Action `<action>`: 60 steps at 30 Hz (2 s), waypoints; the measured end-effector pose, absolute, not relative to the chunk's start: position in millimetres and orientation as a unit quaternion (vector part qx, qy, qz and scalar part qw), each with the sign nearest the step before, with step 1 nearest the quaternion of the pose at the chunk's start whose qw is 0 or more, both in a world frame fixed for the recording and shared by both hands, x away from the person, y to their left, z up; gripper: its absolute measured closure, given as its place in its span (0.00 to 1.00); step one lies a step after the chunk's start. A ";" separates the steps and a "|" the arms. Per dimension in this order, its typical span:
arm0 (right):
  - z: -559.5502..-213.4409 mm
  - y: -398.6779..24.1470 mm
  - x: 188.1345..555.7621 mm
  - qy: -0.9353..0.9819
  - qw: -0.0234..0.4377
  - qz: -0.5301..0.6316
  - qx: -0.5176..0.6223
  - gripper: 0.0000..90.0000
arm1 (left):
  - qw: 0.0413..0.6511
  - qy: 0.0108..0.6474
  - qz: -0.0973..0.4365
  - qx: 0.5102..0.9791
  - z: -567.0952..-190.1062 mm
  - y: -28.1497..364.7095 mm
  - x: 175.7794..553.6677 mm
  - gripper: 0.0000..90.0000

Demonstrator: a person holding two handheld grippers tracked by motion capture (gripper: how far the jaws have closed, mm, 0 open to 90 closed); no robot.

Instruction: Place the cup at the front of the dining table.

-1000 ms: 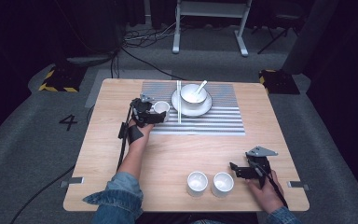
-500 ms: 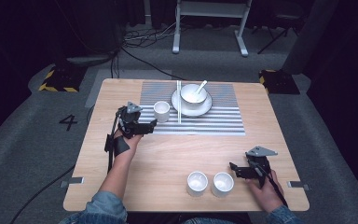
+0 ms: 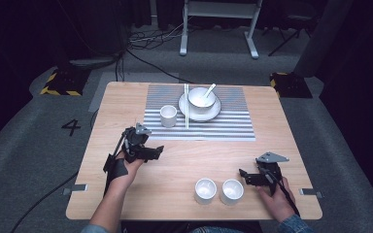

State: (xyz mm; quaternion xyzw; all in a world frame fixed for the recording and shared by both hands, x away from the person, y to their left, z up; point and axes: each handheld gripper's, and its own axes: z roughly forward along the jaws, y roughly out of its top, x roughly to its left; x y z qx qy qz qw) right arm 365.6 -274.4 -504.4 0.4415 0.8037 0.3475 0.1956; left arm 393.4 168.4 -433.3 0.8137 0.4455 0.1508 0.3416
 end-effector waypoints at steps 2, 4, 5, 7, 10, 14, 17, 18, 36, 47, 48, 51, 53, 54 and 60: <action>-504.4 -274.4 365.6 0.804 0.196 0.347 0.442 0.15 | 0.345 0.448 0.147 0.811 -432.9 168.5 385.7 0.18; -504.4 -274.4 365.6 0.804 0.196 0.348 0.442 0.15 | 0.351 0.440 0.145 0.814 -432.1 169.6 377.5 0.18; -504.4 -274.4 365.6 0.804 0.195 0.348 0.441 0.15 | 0.353 0.434 0.146 0.816 -431.7 170.4 373.3 0.19; -504.4 -274.3 365.6 0.804 0.196 0.348 0.442 0.15 | 0.359 0.429 0.147 0.816 -431.5 172.1 365.0 0.19; -504.4 -274.4 365.6 0.804 0.195 0.348 0.441 0.15 | 0.356 0.427 0.146 0.818 -429.0 175.3 355.4 0.19; -504.4 -274.4 365.6 0.804 0.196 0.348 0.442 0.15 | 0.357 0.427 0.145 0.818 -427.5 179.8 344.9 0.19; -504.4 -274.4 365.6 0.804 0.195 0.348 0.441 0.15 | 0.350 0.429 0.144 0.820 -432.4 181.5 337.2 0.19; -504.4 -274.4 365.6 0.804 0.195 0.348 0.441 0.15 | 0.349 0.430 0.144 0.820 -433.8 182.5 335.3 0.19; -504.4 -274.4 365.6 0.804 0.196 0.348 0.442 0.15 | 0.332 0.412 0.154 0.834 -463.7 193.7 306.5 0.19; -504.4 -274.4 365.6 0.804 0.196 0.348 0.441 0.15 | 0.328 0.403 0.146 0.842 -473.0 193.7 298.1 0.18; -504.4 -274.4 365.5 0.804 0.196 0.348 0.442 0.15 | 0.326 0.406 0.143 0.841 -474.8 193.4 297.5 0.18; -504.4 -274.4 365.5 0.804 0.196 0.348 0.442 0.15 | 0.321 0.404 0.139 0.845 -478.7 193.9 297.7 0.18; -504.4 -274.3 365.5 0.804 0.196 0.348 0.442 0.15 | 0.311 0.402 0.138 0.850 -481.0 193.9 298.4 0.18; -504.4 -274.4 365.6 0.804 0.195 0.348 0.441 0.15 | 0.306 0.405 0.133 0.851 -482.2 193.2 298.7 0.18; -504.4 -274.4 365.6 0.804 0.195 0.347 0.441 0.15 | 0.287 0.400 0.116 0.863 -490.3 189.4 300.3 0.17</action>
